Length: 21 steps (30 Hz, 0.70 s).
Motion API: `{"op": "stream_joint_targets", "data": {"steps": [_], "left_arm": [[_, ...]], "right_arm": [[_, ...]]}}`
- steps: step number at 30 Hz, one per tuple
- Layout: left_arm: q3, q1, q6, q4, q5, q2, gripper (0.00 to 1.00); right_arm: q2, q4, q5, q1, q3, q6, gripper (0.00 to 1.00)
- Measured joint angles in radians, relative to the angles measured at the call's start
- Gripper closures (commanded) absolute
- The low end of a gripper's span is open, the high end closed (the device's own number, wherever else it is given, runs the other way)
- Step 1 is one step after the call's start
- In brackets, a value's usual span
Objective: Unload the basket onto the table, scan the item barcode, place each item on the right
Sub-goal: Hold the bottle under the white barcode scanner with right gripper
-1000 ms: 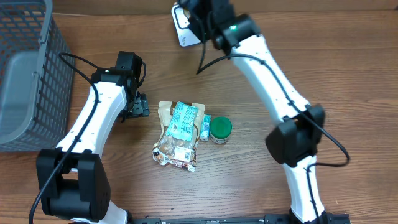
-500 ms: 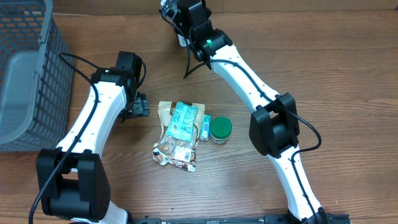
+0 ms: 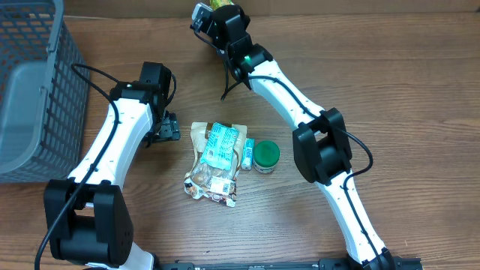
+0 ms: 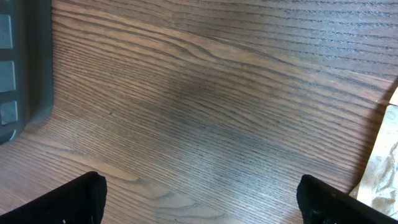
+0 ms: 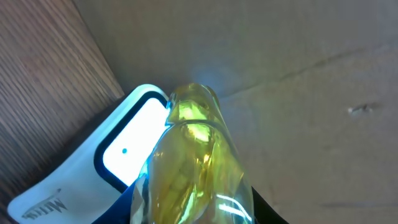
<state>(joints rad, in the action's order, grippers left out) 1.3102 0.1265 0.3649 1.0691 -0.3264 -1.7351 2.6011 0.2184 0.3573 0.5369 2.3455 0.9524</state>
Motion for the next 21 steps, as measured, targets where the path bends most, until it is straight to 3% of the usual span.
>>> {"op": "stream_joint_targets", "data": {"steps": [11, 21], "left_arm": [[0.000, 0.000, 0.000, 0.000, 0.000, 0.000, 0.00], [0.000, 0.000, 0.000, 0.000, 0.000, 0.000, 0.00]], "right_arm": [[0.000, 0.006, 0.001, 0.000, 0.000, 0.090, 0.97], [0.000, 0.011, 0.002, 0.000, 0.000, 0.042, 0.96]]}}
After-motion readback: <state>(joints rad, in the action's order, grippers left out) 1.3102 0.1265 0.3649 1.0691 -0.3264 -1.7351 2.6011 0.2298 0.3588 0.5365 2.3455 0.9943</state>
